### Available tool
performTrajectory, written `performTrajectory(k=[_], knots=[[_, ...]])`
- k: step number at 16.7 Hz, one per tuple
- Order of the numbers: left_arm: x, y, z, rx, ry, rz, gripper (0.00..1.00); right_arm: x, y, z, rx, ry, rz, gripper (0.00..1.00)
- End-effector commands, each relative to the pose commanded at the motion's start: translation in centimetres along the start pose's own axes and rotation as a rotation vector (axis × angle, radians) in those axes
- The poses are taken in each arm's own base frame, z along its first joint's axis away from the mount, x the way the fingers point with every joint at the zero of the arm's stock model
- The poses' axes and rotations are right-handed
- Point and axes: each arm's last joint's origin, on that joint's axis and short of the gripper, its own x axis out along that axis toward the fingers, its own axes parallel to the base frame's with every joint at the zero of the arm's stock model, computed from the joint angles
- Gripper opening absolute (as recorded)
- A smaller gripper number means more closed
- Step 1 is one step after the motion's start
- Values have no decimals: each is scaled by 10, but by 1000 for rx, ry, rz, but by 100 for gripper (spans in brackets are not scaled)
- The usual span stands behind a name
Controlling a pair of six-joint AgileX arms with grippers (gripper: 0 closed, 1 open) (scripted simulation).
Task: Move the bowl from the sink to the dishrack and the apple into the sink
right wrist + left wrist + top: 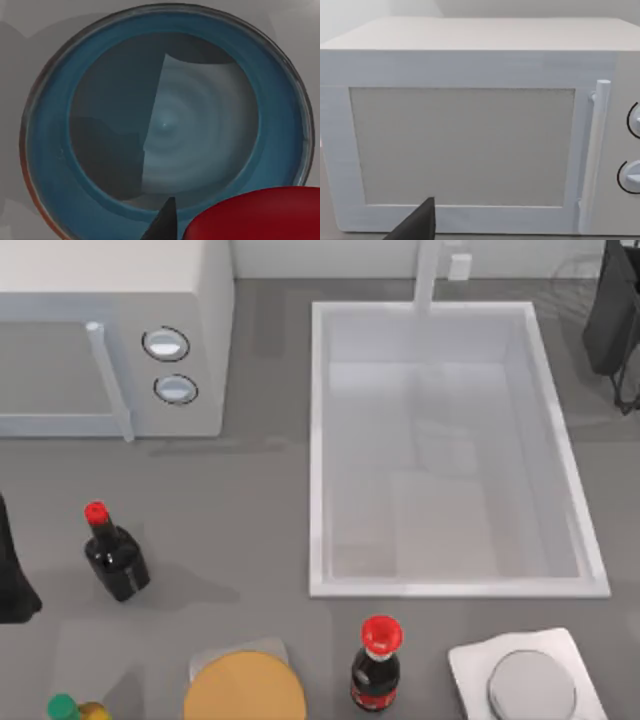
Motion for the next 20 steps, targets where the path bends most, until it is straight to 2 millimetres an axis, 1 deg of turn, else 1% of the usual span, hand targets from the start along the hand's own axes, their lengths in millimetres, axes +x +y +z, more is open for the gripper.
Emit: performTrajectory(k=[2,5,7,9,12,15,17,20], knots=[[0,0,0,0,0,0,100,3,4,7,-19,-22,-22,0],[0,0,0,0,0,0,100,11,17,23,-64,-100,-82,0],[0,0,0,0,0,0,100,17,30,38,-98,-186,-134,0],[0,0,0,0,0,0,100,24,48,53,-130,-288,-185,0],[0,0,0,0,0,0,100,31,82,72,-166,-475,-246,0],[0,0,0,0,0,0,100,34,123,82,-178,-694,-274,0],[0,0,0,0,0,0,100,33,152,84,-170,-848,-268,0],[0,0,0,0,0,0,100,28,193,76,-136,-1071,-219,0]])
